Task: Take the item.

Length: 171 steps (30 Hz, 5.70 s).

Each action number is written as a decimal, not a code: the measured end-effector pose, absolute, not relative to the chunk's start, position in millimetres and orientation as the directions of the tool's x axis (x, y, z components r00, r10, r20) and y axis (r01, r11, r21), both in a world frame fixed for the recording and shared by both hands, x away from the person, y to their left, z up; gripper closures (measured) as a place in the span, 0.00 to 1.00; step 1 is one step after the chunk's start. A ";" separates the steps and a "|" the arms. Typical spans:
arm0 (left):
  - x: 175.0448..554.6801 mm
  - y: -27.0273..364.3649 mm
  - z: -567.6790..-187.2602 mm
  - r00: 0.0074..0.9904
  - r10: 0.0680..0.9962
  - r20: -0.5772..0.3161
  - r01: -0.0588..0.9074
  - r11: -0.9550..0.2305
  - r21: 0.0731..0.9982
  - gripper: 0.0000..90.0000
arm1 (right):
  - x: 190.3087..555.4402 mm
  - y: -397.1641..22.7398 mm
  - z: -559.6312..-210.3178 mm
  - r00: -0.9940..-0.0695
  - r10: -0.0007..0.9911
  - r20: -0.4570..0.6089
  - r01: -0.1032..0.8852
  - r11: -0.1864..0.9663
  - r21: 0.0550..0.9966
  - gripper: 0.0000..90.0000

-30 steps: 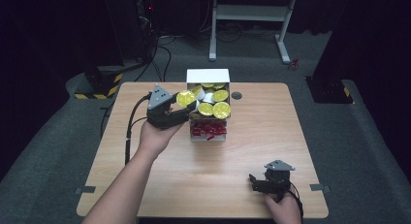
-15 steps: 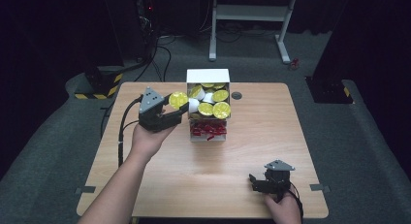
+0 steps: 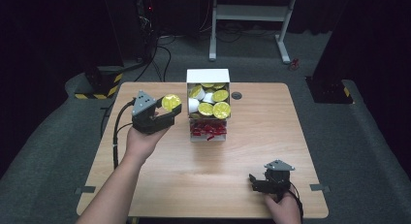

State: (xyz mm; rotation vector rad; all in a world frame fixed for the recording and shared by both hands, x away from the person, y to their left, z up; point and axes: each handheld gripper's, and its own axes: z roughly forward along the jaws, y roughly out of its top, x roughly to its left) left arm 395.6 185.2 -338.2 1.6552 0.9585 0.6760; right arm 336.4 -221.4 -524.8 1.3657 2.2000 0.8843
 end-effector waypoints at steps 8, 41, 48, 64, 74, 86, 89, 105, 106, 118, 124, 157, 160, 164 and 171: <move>397.2 194.1 -349.8 0.499 0.866 -0.041 0.281 -0.116 0.953 0.45 | 336.5 -221.4 -524.8 -0.441 0.897 -0.008 0.642 0.322 0.695 0.09; 400.6 235.3 -402.9 0.417 0.904 -0.094 0.370 -0.075 0.926 0.45 | 335.8 -220.5 -524.8 -0.461 0.887 -0.008 0.636 0.337 0.694 0.09; 401.8 241.8 -412.4 0.403 0.909 -0.107 0.389 -0.064 0.919 0.45 | 335.8 -220.5 -524.8 -0.461 0.887 -0.008 0.636 0.337 0.694 0.09; 414.4 240.9 -451.7 0.372 0.920 -0.122 0.460 -0.068 0.885 0.45 | 336.8 -220.1 -524.9 -0.471 0.882 -0.010 0.631 0.344 0.695 0.09; 421.4 239.8 -472.4 0.355 0.922 -0.154 0.508 -0.052 0.860 0.45 | 336.7 -220.0 -524.8 -0.470 0.883 -0.009 0.632 0.344 0.694 0.09; 429.4 231.2 -496.2 0.336 0.931 -0.144 0.564 -0.076 0.822 0.45 | 336.8 -220.0 -524.9 -0.472 0.882 -0.010 0.631 0.345 0.695 0.09; 429.9 230.8 -500.1 0.336 0.931 -0.142 0.575 -0.084 0.814 0.45 | 336.8 -220.0 -524.9 -0.472 0.882 -0.010 0.631 0.345 0.695 0.09; 432.8 224.4 -511.6 0.328 0.938 -0.114 0.616 -0.121 0.778 0.45 | 336.3 -219.6 -524.8 -0.471 0.882 -0.007 0.633 0.344 0.694 0.09; 433.0 224.1 -512.3 0.325 0.939 -0.115 0.621 -0.120 0.775 0.45 | 336.3 -219.6 -524.8 -0.472 0.882 -0.007 0.633 0.344 0.694 0.09; 435.5 222.4 -515.6 0.311 0.943 -0.116 0.630 -0.113 0.768 0.45 | 336.0 -219.4 -524.9 -0.478 0.878 -0.007 0.630 0.349 0.694 0.09; 436.7 223.0 -517.5 0.311 0.942 -0.122 0.641 -0.113 0.759 0.45 | 336.0 -219.5 -525.0 -0.483 0.875 -0.010 0.626 0.353 0.695 0.09; 399.7 229.4 -479.1 0.405 0.910 -0.089 0.566 -0.172 0.806 0.21 | 335.6 -219.4 -524.9 -0.485 0.875 -0.008 0.627 0.354 0.694 0.09; 391.9 231.5 -477.4 0.422 0.901 -0.103 0.563 -0.172 0.808 0.21 | 335.6 -219.4 -524.9 -0.485 0.875 -0.008 0.627 0.354 0.694 0.09; 383.2 235.5 -477.7 0.436 0.895 -0.089 0.554 -0.190 0.810 0.21 | 335.6 -219.4 -524.9 -0.485 0.875 -0.008 0.627 0.354 0.694 0.09; 367.3 248.4 -489.6 0.441 0.891 -0.112 0.567 -0.179 0.804 0.21 | 335.6 -219.4 -524.9 -0.485 0.875 -0.008 0.627 0.354 0.694 0.09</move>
